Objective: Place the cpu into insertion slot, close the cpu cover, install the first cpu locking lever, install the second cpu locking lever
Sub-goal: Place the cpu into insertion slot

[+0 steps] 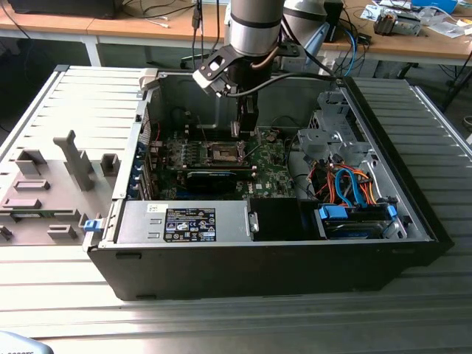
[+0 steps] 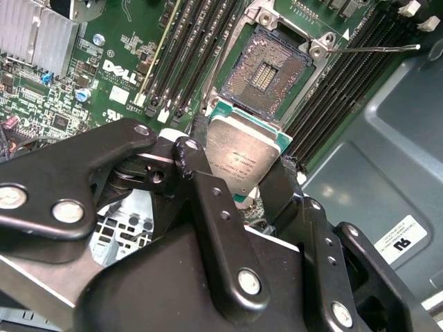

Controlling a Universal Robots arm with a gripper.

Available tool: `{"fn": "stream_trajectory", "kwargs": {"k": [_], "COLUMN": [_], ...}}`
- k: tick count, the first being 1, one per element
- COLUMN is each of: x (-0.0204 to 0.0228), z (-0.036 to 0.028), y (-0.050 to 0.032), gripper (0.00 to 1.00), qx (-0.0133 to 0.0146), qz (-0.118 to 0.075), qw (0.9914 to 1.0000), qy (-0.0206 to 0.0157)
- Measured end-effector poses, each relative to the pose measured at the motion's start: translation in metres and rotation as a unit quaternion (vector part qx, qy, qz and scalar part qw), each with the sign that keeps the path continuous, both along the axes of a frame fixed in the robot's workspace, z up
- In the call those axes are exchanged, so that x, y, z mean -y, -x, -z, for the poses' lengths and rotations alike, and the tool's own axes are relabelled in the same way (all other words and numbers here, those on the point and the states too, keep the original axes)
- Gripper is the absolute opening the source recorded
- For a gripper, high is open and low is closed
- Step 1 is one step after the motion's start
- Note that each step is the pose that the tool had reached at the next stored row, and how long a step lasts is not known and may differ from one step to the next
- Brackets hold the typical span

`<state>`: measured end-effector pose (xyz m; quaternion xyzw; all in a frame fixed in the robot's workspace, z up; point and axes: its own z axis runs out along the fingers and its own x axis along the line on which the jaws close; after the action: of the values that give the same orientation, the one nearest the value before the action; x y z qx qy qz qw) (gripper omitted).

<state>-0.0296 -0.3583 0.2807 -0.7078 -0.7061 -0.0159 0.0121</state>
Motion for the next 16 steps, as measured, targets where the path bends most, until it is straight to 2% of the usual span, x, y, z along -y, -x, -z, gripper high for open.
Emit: {"fn": "stream_trajectory", "kwargs": {"k": [11,16], "x": [0.0,0.0], "z": [0.0012,0.0044], "y": [0.0,0.0], "gripper": [0.55,0.55], "qx": [0.0,0.0], "qz": [0.0,0.0], "qw": [1.0,1.0], "qy": [0.0,0.0]}}
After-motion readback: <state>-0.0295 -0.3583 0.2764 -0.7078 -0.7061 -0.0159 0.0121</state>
